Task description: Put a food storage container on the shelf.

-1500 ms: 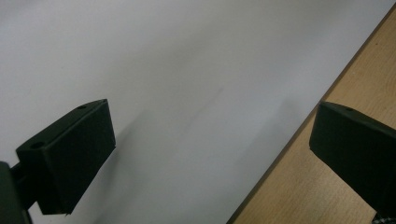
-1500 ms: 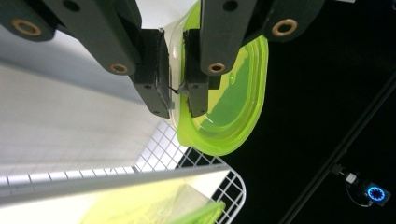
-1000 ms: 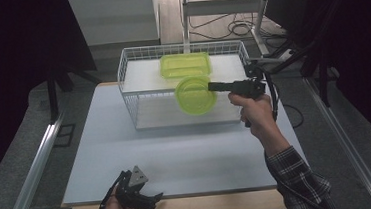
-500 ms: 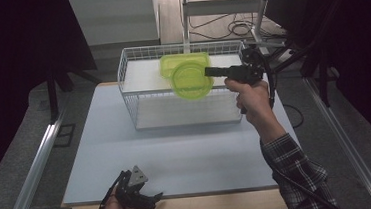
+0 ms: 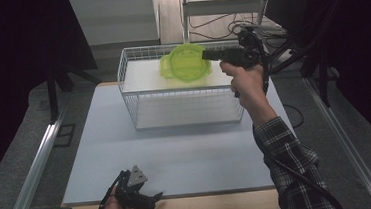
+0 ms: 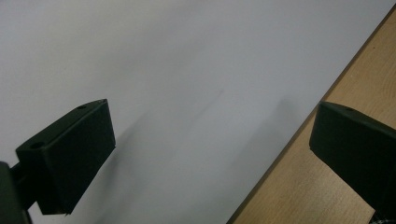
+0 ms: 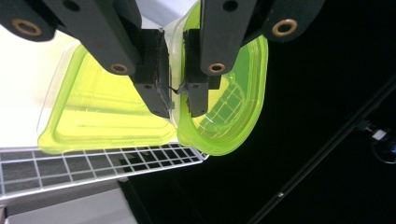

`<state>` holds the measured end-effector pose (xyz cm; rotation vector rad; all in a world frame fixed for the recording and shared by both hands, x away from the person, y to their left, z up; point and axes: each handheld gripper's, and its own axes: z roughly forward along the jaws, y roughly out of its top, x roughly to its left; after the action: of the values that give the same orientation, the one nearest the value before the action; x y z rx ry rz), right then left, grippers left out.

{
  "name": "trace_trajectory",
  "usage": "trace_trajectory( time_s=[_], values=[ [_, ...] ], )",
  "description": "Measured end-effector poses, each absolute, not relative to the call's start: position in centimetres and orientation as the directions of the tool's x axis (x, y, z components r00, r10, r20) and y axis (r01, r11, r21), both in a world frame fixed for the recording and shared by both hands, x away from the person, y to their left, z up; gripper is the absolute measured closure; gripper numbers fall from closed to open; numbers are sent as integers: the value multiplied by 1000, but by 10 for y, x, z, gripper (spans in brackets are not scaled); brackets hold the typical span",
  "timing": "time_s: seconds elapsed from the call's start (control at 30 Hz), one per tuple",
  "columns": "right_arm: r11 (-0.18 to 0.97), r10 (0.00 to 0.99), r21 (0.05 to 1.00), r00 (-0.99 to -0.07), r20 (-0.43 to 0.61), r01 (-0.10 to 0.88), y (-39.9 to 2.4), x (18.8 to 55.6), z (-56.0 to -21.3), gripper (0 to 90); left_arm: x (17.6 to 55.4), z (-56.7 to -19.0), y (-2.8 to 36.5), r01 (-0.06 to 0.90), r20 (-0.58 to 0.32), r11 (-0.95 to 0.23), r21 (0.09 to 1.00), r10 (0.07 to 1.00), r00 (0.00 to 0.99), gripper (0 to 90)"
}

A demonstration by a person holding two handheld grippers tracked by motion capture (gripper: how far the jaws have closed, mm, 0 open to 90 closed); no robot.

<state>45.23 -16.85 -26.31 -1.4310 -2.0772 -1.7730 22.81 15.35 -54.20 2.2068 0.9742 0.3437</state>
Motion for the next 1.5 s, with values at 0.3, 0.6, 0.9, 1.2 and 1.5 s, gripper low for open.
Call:
trace_trajectory(
  time_s=[0.3,0.6,0.9,1.2,1.5],
  values=[
    [-122,623,733,-523,581,669,-160,473,-263,807,228,-541,154,546,-40,-472,692,730,683,0],
    [-138,648,722,-490,584,678,-152,488,-265,805,228,-541,154,545,-40,-475,691,728,685,0],
    [-135,690,723,-460,559,677,-147,495,-268,734,228,-542,153,544,-38,-484,685,723,690,0],
    [-92,738,749,-460,493,656,-144,498,-269,630,228,-542,153,546,-36,-490,680,721,692,0],
    [-75,719,760,-493,490,646,-153,492,-265,456,228,-542,153,547,-32,-491,678,723,690,0]
  ],
)
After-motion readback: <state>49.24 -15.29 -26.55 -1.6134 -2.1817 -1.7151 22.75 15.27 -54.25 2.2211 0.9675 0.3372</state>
